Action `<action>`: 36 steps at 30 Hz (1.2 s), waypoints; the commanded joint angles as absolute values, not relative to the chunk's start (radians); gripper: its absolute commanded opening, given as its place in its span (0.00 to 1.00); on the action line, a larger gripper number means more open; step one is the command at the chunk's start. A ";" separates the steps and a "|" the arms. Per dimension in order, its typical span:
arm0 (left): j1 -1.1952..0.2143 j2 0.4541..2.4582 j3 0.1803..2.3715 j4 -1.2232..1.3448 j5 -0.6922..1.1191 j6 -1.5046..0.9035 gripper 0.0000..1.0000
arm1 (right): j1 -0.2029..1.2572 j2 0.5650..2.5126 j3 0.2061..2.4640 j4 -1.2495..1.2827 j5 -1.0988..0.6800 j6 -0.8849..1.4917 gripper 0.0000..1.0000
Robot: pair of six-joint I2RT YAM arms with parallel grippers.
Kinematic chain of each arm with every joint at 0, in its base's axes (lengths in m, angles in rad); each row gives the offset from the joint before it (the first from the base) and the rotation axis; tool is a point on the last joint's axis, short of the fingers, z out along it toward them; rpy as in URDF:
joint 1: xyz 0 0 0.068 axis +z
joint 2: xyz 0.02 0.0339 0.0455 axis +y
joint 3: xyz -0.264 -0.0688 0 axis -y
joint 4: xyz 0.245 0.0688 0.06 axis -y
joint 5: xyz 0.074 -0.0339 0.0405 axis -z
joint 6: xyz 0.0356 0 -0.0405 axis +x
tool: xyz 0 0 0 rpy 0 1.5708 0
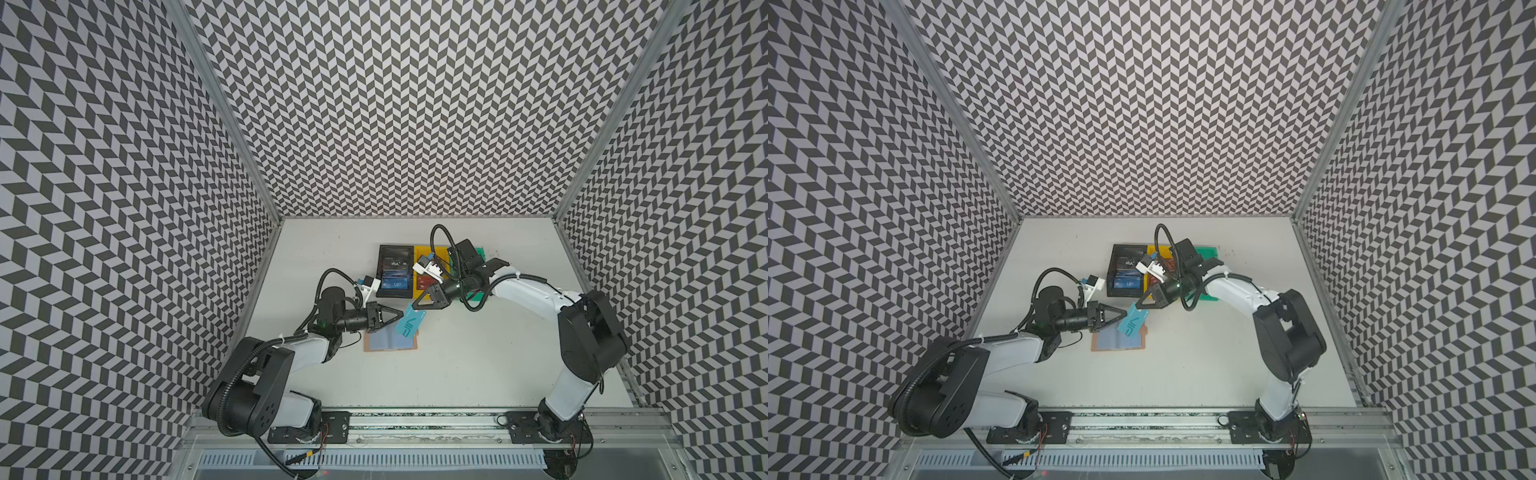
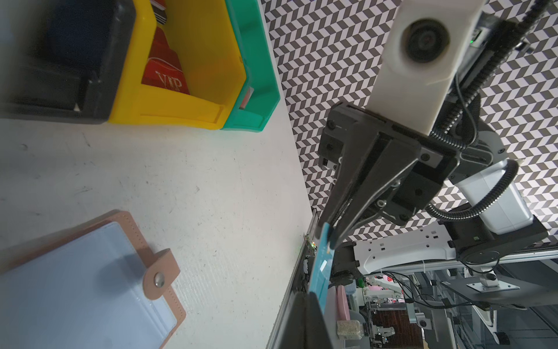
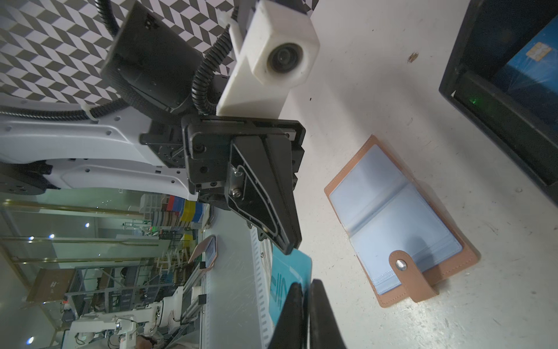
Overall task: Take the credit cards out of the card holder
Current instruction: Place the credit card in the storage box.
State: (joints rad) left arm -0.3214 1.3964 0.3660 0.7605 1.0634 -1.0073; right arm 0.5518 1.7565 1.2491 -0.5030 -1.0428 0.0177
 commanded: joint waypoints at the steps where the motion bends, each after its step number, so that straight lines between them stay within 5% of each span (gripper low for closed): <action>1: -0.328 1.399 0.400 0.744 1.062 -0.994 0.00 | 0.569 1.779 1.249 -0.502 -1.116 -0.011 0.02; 13: -0.289 1.378 0.403 0.618 1.026 -0.933 0.00 | 0.578 1.749 1.201 -0.495 -1.120 0.002 0.00; 22: -0.218 1.313 0.391 0.471 0.972 -0.872 0.12 | 0.514 1.727 1.211 -0.473 -1.033 0.088 0.00; 36: -0.173 1.290 0.376 0.386 0.920 -0.825 0.14 | 0.214 1.580 1.335 -0.429 -0.454 0.303 0.00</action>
